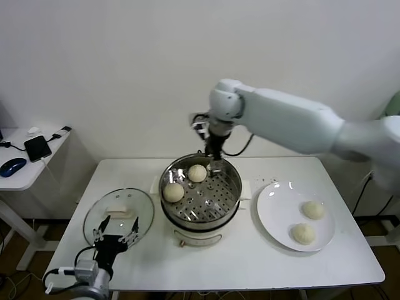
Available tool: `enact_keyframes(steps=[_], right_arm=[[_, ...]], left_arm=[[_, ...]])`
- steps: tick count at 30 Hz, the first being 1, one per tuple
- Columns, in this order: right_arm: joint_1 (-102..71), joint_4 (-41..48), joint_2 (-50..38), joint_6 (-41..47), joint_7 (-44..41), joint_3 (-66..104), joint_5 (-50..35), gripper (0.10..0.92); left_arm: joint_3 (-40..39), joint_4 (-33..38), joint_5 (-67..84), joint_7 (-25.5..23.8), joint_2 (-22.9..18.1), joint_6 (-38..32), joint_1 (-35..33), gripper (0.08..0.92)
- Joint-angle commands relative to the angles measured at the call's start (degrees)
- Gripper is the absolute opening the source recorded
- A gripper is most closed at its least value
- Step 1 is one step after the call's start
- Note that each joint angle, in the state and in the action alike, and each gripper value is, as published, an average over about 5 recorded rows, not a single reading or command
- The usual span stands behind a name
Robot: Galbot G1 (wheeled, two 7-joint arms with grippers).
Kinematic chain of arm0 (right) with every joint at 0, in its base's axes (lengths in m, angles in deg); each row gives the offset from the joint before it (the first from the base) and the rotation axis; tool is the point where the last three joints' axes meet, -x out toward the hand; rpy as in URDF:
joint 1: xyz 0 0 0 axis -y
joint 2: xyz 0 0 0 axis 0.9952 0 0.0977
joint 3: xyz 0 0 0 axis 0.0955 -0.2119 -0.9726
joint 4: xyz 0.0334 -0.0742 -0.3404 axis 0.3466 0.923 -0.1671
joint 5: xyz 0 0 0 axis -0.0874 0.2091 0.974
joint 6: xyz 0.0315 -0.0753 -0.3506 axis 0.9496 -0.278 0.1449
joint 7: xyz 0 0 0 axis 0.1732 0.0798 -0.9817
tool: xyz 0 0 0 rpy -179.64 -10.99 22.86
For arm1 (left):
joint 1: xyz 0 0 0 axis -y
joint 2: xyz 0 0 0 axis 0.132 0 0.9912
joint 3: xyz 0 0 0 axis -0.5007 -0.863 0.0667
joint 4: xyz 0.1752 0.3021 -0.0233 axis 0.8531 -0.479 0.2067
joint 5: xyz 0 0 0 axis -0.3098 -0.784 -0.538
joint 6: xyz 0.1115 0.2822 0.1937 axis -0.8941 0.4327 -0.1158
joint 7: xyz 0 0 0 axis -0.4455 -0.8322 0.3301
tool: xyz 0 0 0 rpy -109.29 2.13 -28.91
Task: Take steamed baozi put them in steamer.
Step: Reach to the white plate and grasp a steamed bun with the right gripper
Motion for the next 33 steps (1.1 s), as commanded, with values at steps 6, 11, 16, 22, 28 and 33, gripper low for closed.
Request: enact_keyframes(steps=[6,11,16,22,28,33], right_arm=[[-16.4,-12.3,-30.2,-16.2,-7.1,9.7,12.8,0.823],[-34.9,-8.1,-28.4,-22.5,-8.8,24.8,22.9,0.823],[-41.8,-3.9,-24.8,-24.8,-9.3,29.3,28.5,0.823],[-44.7,-0.4,-22.4,-26.7,-9.4,31.7,32.5,0.823],[-45.3,1.3,-21.1,-27.2,-9.2,32.5,34.1,0.823],[-45.7,1.6,-20.9,-27.1,-9.2,32.4,34.6,0.823]], left_arm=[[-0.4,0.6,0.8,-0.3,-0.3,0.1,-1.4,0.823],[-0.6,1.1,0.4,-0.5,-0.5,0.2,-2.7,0.823],[-0.6,1.6,0.2,-0.6,-0.8,0.4,-3.6,0.823],[-0.8,1.9,0.0,-0.7,-1.2,0.5,-4.1,0.823],[-0.9,1.5,-0.3,-0.8,-1.4,0.6,-3.6,0.823],[-0.6,1.2,-0.3,-1.0,-1.3,0.6,-3.4,0.823]])
